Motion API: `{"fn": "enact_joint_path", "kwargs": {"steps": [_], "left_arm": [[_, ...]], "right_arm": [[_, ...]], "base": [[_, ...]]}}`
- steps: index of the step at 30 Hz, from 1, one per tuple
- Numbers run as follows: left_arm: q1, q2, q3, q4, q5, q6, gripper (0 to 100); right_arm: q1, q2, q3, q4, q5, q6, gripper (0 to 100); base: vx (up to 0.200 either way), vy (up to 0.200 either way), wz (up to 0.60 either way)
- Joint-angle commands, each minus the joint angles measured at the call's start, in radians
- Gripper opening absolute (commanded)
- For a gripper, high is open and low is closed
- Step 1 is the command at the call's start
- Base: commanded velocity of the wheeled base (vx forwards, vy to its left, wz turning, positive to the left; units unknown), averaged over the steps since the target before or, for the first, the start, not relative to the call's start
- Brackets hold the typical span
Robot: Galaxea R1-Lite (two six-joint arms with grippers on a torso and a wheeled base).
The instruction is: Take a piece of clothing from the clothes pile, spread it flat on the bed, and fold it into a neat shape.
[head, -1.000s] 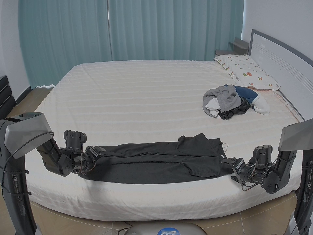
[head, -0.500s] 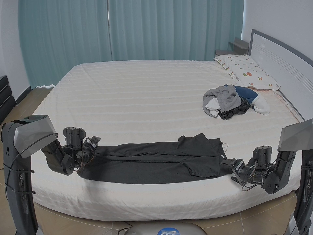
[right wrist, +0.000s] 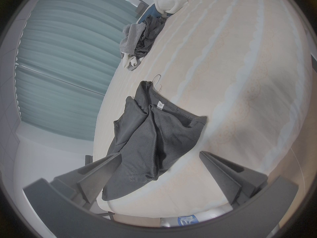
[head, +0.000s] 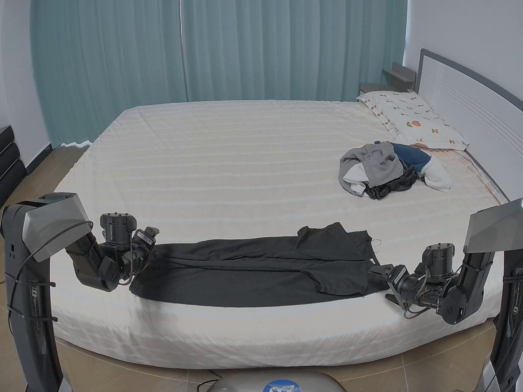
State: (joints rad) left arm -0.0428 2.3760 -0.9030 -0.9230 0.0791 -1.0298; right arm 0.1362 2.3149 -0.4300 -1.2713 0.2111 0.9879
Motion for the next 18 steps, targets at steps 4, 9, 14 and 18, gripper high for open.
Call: {"fn": "enact_joint_path", "kwargs": {"steps": [4, 9, 14, 18], "left_arm": [[0.035, -0.034, 0.029, 0.001, -0.006, -0.003, 100], [0.096, -0.096, 0.03, 0.013, -0.038, -0.003, 100], [0.09, -0.104, 0.007, 0.064, -0.067, 0.017, 100], [0.09, -0.104, -0.059, 0.151, -0.088, 0.088, 100]], "right_arm": [[0.0, 0.001, 0.0, 0.0, 0.001, 0.0, 100], [0.0, 0.001, -0.001, 0.0, 0.002, 0.0, 100], [0.0, 0.001, -0.001, 0.0, 0.002, 0.0, 100], [0.0, 0.001, -0.001, 0.0, 0.001, 0.0, 100]], "base": [[0.0, 0.0, 0.0], [0.0, 0.0, 0.0], [0.0, 0.0, 0.0], [0.0, 0.0, 0.0]]}}
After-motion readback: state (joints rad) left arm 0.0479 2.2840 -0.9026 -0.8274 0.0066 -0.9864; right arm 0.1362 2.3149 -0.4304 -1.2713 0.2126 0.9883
